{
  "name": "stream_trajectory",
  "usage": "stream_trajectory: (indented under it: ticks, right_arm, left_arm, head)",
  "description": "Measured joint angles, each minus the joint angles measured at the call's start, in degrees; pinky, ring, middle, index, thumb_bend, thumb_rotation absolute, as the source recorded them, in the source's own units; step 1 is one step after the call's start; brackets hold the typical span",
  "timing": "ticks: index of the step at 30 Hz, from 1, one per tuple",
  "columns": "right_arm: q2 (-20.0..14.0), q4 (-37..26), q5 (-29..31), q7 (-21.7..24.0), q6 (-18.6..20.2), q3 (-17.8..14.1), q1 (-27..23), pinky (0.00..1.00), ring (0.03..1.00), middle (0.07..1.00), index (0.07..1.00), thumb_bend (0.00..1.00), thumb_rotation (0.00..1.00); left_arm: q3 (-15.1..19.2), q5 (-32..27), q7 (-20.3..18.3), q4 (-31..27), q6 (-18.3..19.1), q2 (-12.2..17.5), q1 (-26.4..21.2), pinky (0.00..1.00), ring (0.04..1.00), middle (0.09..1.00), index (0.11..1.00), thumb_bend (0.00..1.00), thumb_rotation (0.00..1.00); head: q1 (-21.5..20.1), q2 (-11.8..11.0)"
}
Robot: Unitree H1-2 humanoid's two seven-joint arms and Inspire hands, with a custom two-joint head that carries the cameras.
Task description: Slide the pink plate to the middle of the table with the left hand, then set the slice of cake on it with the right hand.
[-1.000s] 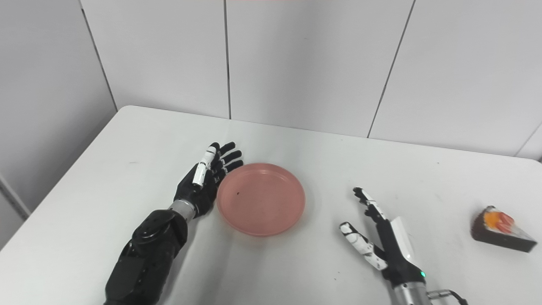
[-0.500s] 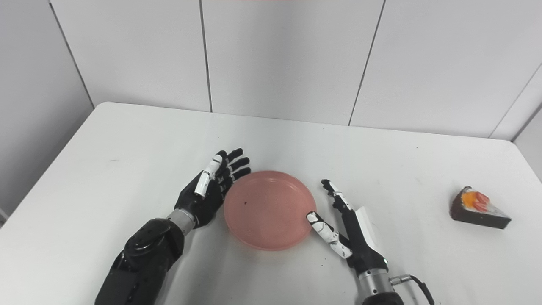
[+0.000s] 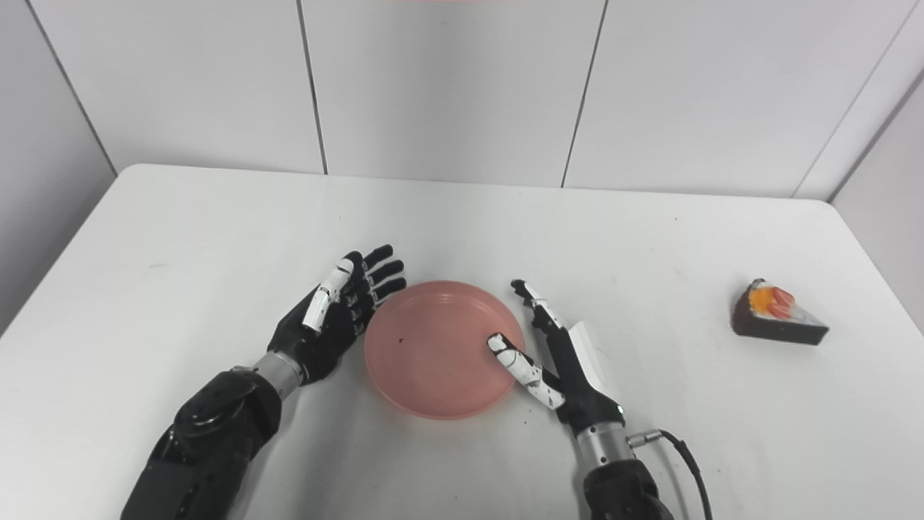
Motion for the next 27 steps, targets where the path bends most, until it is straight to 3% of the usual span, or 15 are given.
stream_trajectory:
  ticks: [9,21,27]
  right_arm:
    - [1.95,0.04,-0.46,-1.6,0.46,-0.38,-0.16,0.8,0.871,0.89,0.896,0.34,1.0]
    - [3.5,-2.36,-1.84,-2.31,3.34,-0.54,0.06,0.82,0.887,0.93,0.93,0.44,1.0]
    - [3.43,-9.24,-4.38,-2.2,8.59,-1.87,-1.61,0.79,0.882,0.931,0.945,0.52,0.91]
  left_arm:
    - [-0.01,-0.62,-1.25,0.04,0.0,1.32,-0.01,0.94,0.931,0.934,0.926,0.35,1.0]
    - [0.06,-3.16,-1.77,-0.05,0.0,3.23,0.0,0.94,0.925,0.935,0.924,0.33,1.0]
    - [0.21,-4.11,-1.87,0.07,0.0,4.05,-0.02,0.94,0.922,0.927,0.917,0.32,1.0]
  head:
    - [-3.08,0.26]
    - [-11.24,-0.44]
    - [-13.71,-0.97]
